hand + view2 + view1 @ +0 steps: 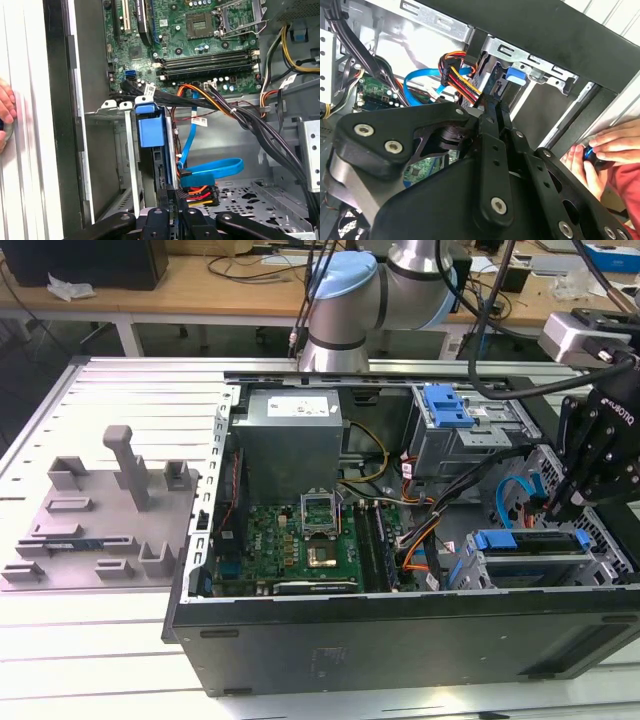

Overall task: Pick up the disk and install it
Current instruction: 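Insert the first disk wire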

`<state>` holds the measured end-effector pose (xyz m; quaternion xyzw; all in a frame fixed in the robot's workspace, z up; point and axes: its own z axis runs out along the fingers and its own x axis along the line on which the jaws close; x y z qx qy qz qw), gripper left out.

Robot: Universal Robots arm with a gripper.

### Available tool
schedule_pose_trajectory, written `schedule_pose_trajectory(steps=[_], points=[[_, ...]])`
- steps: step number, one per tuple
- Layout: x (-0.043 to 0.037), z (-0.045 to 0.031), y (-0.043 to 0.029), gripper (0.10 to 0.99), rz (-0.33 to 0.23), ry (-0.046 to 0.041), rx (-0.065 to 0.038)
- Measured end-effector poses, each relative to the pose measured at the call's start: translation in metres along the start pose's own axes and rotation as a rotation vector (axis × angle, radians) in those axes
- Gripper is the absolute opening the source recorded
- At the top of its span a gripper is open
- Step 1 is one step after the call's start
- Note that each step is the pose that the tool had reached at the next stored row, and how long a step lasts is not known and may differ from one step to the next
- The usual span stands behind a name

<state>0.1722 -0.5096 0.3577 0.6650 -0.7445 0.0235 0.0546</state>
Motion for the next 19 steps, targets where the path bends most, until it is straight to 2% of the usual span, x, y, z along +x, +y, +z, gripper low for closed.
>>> schedule_pose_trajectory(steps=[6,9,10,12,15,17,18,19], points=[[0.0001,0.0002,0.0002,0.165,-0.019,0.0006,0.002],[0.0001,0.0005,0.0005,0.165,-0.05,0.0018,0.007],[0.0008,0.0007,0.0008,0.165,-0.061,0.002,0.012],[0.0055,0.0016,0.0009,0.165,-0.066,-0.0012,0.019],[0.0094,0.0023,0.0014,0.165,-0.073,-0.0123,0.023],[0.0114,0.0025,0.0016,0.165,-0.079,-0.0327,0.03],[0.0124,0.0026,0.0016,0.165,-0.08,-0.0407,0.034],[0.0129,0.0027,0.0016,0.165,-0.081,-0.0446,0.037]])
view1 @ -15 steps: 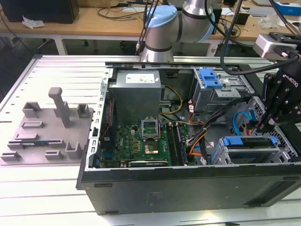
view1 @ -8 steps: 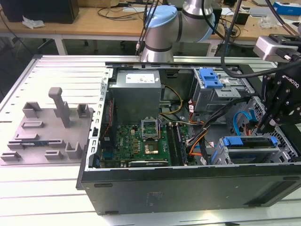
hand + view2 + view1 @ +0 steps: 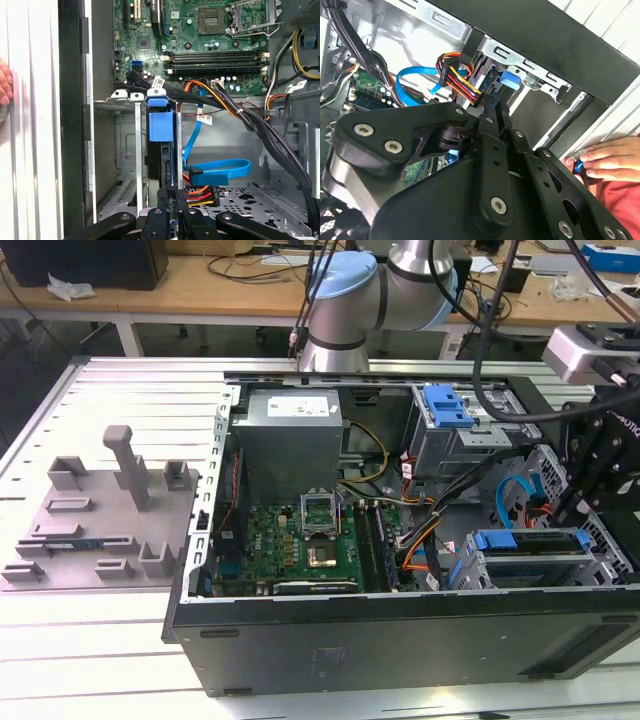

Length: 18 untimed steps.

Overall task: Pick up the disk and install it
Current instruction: 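Insert the first disk wire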

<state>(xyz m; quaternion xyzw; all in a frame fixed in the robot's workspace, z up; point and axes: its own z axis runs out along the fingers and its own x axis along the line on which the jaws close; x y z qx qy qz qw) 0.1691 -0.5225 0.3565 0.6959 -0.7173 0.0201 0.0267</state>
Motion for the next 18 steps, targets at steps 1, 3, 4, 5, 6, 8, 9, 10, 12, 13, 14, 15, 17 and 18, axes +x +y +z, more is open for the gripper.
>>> schedule_pose_trajectory(steps=[1,3,4,5,6,8,9,10,12,13,14,15,17,18], points=[[0.0009,0.0001,0.0,0.165,-0.001,-0.003,0.001],[0.0016,0.0001,0.0,0.165,-0.001,-0.0037,0.001],[0.0017,0.0001,0.0,0.165,-0.001,-0.0037,0.001],[0.0017,0.0001,0.0,0.165,-0.001,-0.0036,0.001],[0.0018,0.0001,0.0,0.165,-0.001,-0.0036,0.001],[0.0018,0.0001,0.0002,0.165,-0.001,-0.0036,0.001],[0.0019,0.0001,0.0006,0.165,-0.001,-0.0036,0.001],[0.0019,0.0002,0.001,0.165,-0.001,-0.0036,0.001],[0.0018,0.0004,0.0019,0.165,-0.001,-0.0037,0.001],[0.0018,0.0005,0.0023,0.165,-0.001,-0.0036,0.001],[0.0017,0.0005,0.0026,0.165,-0.001,-0.0036,0.001],[0.0017,0.0007,0.003,0.165,-0.001,-0.0036,0.001],[0.0017,0.001,0.0036,0.165,-0.001,-0.0034,0.001],[0.0017,0.001,0.0036,0.165,-0.001,-0.0033,0.001]])
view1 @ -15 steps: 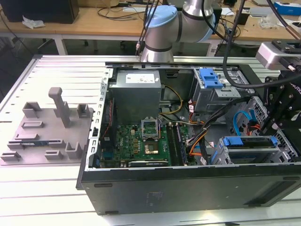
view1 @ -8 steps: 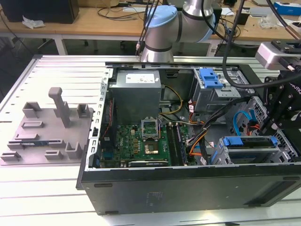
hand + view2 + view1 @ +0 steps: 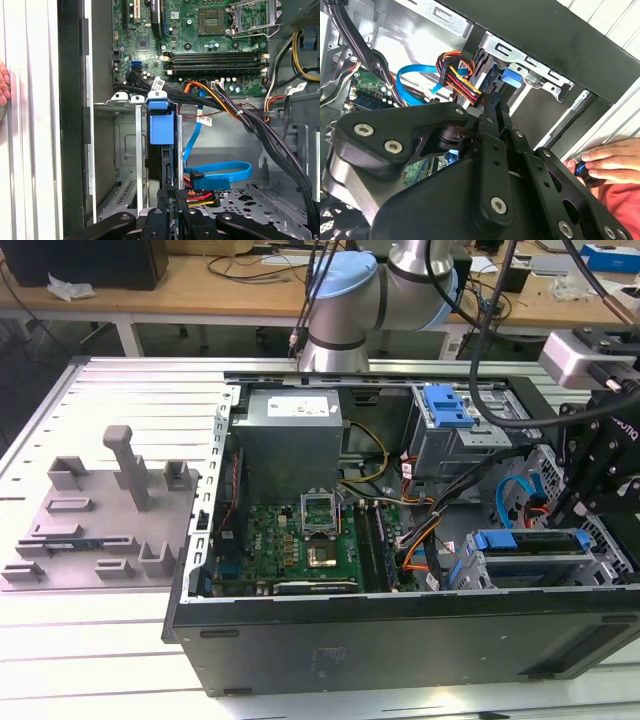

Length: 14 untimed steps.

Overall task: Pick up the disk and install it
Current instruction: 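Insert the first disk wire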

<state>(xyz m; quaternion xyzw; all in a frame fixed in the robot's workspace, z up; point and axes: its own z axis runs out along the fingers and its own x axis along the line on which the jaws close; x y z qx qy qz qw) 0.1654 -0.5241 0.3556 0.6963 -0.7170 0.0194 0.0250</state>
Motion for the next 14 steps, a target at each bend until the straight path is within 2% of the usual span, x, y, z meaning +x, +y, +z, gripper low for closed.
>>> schedule_pose_trajectory(steps=[14], points=[[-0.0004,0.0056,-0.0005,0.165,0.004,-0.0002,0.0]])
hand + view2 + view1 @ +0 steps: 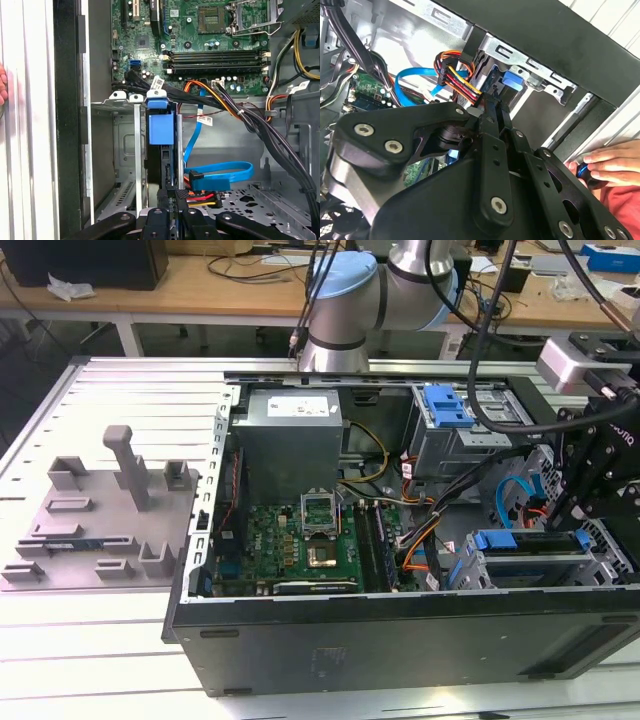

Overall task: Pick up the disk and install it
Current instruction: 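Insert the first disk wire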

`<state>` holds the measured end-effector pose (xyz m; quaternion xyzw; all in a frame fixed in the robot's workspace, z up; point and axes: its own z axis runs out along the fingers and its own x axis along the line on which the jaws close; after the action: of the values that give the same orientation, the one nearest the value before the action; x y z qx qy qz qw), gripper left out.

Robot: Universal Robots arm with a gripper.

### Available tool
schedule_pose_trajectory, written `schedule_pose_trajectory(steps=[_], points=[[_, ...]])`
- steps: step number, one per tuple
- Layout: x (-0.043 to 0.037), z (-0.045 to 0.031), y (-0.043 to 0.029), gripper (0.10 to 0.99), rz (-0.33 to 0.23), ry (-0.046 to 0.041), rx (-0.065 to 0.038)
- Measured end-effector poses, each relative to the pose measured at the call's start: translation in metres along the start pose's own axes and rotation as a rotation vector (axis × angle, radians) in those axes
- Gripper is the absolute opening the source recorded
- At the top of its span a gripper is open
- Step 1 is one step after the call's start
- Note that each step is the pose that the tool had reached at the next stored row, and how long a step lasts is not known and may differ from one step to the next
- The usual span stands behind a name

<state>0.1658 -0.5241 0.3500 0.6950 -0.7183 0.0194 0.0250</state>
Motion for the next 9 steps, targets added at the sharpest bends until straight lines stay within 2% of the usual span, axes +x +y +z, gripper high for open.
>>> schedule_pose_trajectory(steps=[9], points=[[-0.0002,0.0025,0.0,0.165,0.0,0.0,0.0]])
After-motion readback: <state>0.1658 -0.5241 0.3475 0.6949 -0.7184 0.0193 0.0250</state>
